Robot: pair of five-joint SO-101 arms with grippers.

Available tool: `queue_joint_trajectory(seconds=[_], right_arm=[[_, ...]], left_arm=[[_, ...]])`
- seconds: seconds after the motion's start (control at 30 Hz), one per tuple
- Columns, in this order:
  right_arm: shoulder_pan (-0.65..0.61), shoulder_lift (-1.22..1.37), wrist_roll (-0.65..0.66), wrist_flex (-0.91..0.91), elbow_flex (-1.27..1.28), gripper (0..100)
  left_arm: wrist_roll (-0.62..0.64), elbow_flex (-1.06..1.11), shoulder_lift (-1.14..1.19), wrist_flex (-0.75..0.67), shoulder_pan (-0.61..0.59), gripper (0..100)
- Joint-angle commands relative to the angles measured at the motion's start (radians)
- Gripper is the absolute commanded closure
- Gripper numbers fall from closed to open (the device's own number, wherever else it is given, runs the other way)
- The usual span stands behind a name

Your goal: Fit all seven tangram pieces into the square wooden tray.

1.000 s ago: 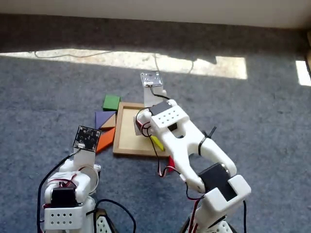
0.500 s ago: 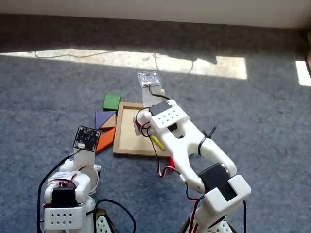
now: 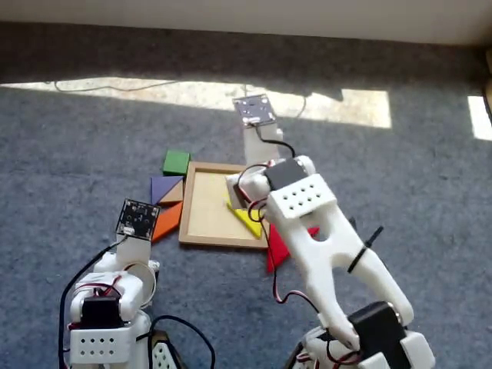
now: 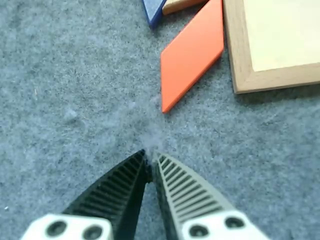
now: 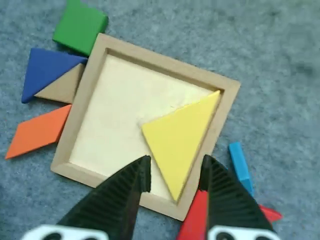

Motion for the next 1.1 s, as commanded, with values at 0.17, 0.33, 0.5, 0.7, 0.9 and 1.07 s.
queue_joint_trajectory(seconds=[0.17, 0.33, 0.5, 0.7, 0.9, 1.07], right_arm=[[0.024, -0.101, 0.126, 0.007, 0.246, 85.0], [-0.053, -0.101, 0.173, 0.005, 0.329, 89.7], [-0.104, -0.101, 0.175, 0.001, 0.328, 92.1], [-0.145, -0.059, 0.175, -0.153, 0.420, 92.2], [-0.035, -0.002, 0.232, -0.200, 0.490, 92.2], [0.107, -0.004, 0.302, -0.186, 0.530, 92.2]], left_arm=[[-0.006, 0.019, -0.035, 0.003, -0.005, 99], [-0.006, 0.019, -0.035, 0.003, -0.005, 99], [-0.006, 0.019, -0.035, 0.003, -0.005, 99], [-0.006, 0.019, -0.035, 0.003, -0.005, 99], [-0.006, 0.019, -0.035, 0.003, -0.005, 99], [-0.006, 0.019, -0.035, 0.003, -0.005, 99]])
